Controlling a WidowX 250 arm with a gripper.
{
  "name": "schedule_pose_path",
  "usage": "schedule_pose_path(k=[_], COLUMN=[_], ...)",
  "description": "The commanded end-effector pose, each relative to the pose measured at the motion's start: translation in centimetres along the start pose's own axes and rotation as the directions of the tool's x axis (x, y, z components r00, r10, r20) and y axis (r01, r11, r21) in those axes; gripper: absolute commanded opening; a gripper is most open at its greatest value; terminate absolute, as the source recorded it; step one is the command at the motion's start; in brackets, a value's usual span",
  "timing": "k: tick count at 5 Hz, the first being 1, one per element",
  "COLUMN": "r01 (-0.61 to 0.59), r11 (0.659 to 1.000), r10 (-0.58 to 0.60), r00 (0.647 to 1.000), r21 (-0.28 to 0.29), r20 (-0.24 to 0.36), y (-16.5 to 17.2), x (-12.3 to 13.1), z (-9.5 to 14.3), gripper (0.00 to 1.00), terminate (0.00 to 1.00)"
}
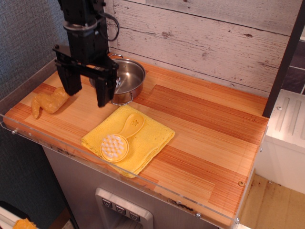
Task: PICK UP THEBRUSH AND PUT ON THE TABLE
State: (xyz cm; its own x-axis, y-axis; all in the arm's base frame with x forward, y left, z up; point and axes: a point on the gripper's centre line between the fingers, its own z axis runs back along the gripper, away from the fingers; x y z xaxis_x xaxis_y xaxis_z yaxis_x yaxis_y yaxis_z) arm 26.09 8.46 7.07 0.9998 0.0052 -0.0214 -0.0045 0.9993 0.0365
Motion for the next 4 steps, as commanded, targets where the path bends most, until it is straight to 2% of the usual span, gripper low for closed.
schedule_pose_path(k=[1, 2, 3, 4], r01=[0.145, 0.162, 0.125, 0.069], r11=[0.987, 0.983, 0.990, 0.995], r10=[-0.157, -0.179, -0.139, -0.083], r00=[0.954, 0.942, 0.949, 0.967], r21=[0.065, 0.083, 0.064, 0.067], r20=[0.257, 0.285, 0.284, 0.242], y=[-3.6, -4.5, -4.6, -4.8], x=[-2.4, -3.2, -3.2, -2.6], z=[1.4, 1.5, 1.2, 0.9], gripper=[1.00, 1.00, 1.00, 1.00], terminate=[0.00, 0.00, 0.00, 0.00])
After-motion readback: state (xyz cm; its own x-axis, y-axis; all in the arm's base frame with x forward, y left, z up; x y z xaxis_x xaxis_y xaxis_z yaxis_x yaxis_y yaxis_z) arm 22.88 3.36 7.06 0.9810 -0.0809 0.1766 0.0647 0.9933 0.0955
